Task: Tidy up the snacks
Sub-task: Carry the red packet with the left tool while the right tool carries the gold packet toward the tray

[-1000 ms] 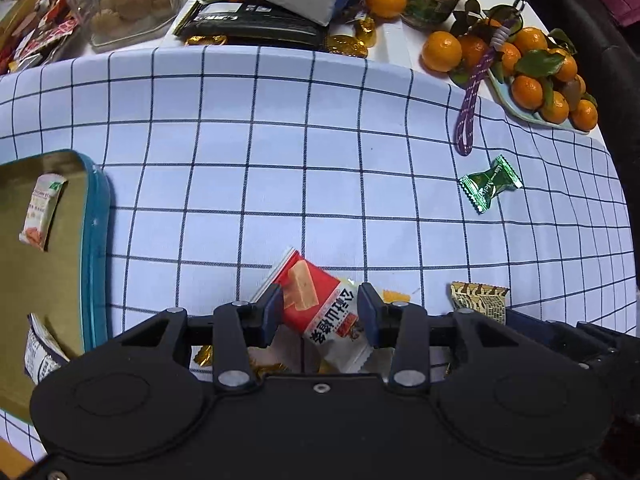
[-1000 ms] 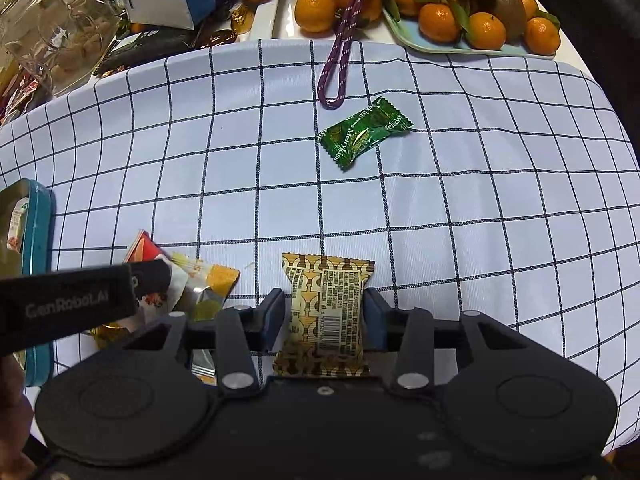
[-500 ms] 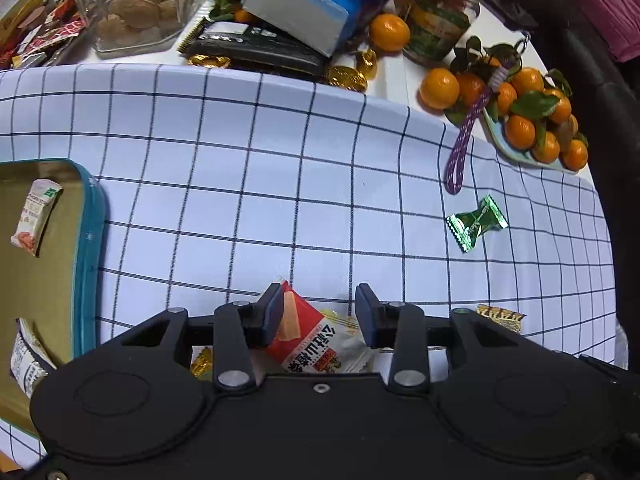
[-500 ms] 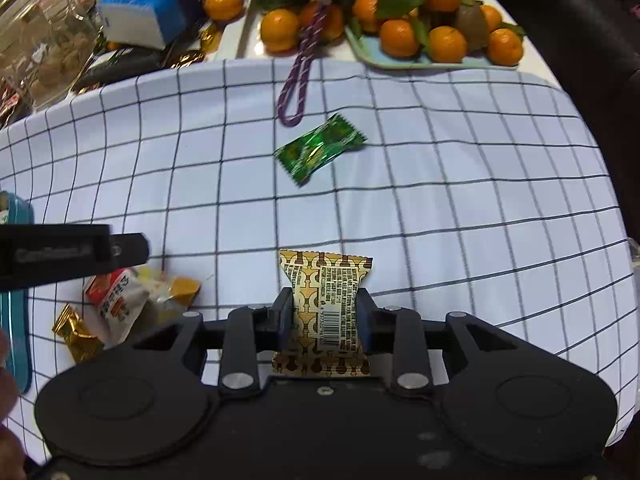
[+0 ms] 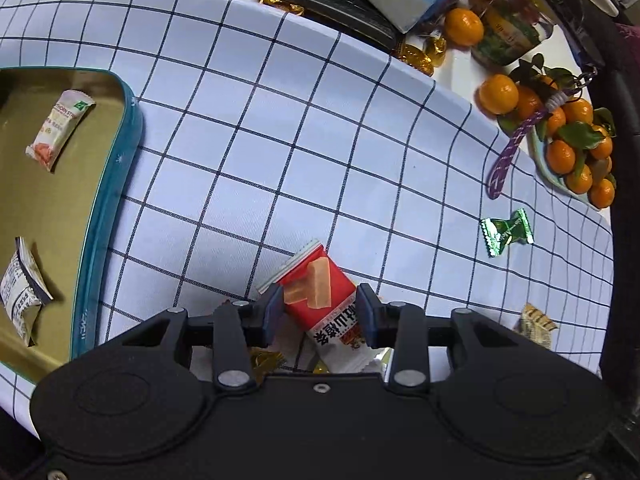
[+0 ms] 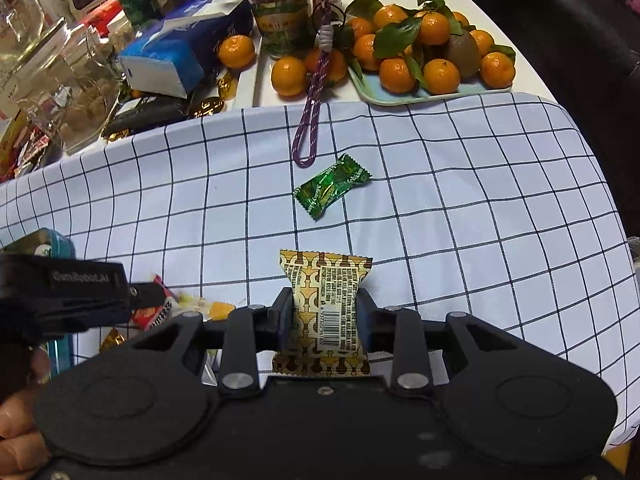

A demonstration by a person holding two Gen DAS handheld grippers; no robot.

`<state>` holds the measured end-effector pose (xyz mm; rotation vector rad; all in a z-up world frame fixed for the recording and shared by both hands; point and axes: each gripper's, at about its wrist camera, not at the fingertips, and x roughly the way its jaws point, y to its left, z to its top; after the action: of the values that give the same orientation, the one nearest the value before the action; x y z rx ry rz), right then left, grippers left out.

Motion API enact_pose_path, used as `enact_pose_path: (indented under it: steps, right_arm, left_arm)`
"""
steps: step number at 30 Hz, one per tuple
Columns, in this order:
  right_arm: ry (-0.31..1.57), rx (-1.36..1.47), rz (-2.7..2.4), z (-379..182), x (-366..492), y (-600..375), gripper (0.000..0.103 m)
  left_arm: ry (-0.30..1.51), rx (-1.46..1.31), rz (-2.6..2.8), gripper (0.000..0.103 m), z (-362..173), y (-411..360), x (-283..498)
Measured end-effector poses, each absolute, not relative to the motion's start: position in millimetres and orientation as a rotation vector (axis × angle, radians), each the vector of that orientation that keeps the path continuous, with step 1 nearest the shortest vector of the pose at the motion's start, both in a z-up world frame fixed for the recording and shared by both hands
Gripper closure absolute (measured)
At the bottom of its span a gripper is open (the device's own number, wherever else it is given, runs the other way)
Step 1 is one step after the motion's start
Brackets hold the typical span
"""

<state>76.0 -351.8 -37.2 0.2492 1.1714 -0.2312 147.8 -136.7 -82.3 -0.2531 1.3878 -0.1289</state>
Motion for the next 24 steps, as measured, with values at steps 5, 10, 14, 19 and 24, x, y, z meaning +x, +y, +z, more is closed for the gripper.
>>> enact_pose_path:
  steps: [5,10,14,19,24]
  right_arm:
    - [1.152,0.27,-0.237,-32,73,-358,0.071]
    - [1.151,0.282,-0.253,-33,71,-362,0.071]
    - [1.143,0.283,-0.25,-31,70,-362,0.071]
    - [1.142,0.273,-0.264,-33,70,-363,0.071]
    - [1.134,0.28,-0.268,-30,71,-364,0.071]
  left_arm:
    - [1.372,-0.207,-0.112,0.055,-80,-144,144]
    - [1.352,-0.185,-0.117,0.051,-80,-150,143]
    - [1.327,-0.147,-0.112,0.048,-83,-159,144]
    - [1.301,-0.078,-0.128,0.048,-84,-173,140]
    - [1.322,-0.057,-0.158,0.048,-84,-177,137]
